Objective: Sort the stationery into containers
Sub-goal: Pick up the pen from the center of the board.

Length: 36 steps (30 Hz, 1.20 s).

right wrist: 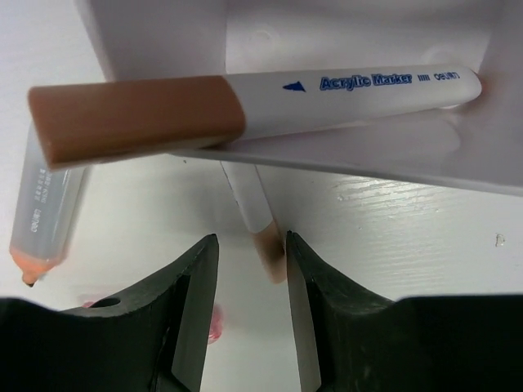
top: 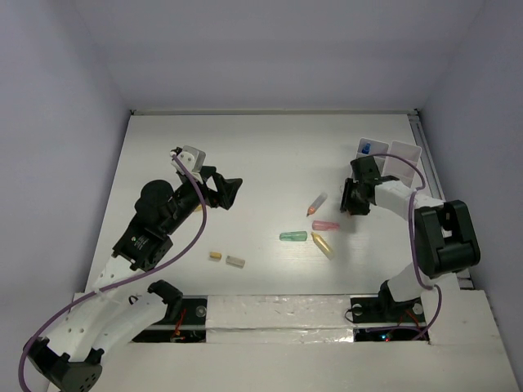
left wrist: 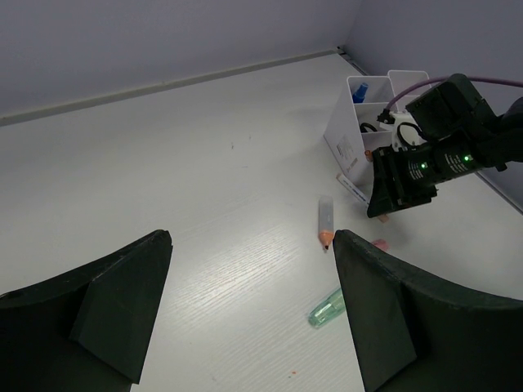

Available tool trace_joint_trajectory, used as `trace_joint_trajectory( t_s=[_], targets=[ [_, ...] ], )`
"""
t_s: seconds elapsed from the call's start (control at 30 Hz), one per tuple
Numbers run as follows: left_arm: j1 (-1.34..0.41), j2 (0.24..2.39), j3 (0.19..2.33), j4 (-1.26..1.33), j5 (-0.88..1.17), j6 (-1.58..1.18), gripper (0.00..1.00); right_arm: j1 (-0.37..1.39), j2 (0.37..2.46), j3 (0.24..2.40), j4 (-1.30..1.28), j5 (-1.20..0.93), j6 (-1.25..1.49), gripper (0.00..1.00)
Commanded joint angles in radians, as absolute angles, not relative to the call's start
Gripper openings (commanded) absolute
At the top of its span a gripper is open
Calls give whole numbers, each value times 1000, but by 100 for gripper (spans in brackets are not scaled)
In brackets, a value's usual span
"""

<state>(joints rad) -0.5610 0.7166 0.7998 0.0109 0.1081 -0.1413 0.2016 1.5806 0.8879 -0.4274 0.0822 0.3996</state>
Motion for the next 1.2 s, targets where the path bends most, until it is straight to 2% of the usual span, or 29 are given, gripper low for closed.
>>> trace_joint_trajectory(
  t_s=[0.0, 0.07, 0.37, 0.47, 0.67, 0.9, 1.03, 1.17],
  targets=[
    [-558, 701, 801, 66, 117, -147, 77, 222, 1603, 946, -466, 146, 391, 44],
    [-558, 703, 801, 66, 118, -147, 77, 222, 1626, 950, -483, 159, 390, 43],
    [-558, 707, 801, 67, 124, -150, 77, 232, 1649, 959, -495, 172, 385, 13],
    [-558, 707, 801, 67, 121, -150, 77, 241, 1618, 945, -454, 120, 364, 6],
    [-558, 710, 801, 64, 110, -152, 77, 262, 1457, 894, -356, 39, 334, 0],
    [-558, 729, 804, 61, 120, -158, 77, 272, 1293, 897, -324, -112, 354, 0],
    [-558, 730, 804, 63, 123, -160, 77, 272, 1270, 931, -380, -97, 405, 0],
    [-558, 777, 813, 72, 190, -175, 77, 272, 1263, 947, -378, -228, 419, 0]
  ],
)
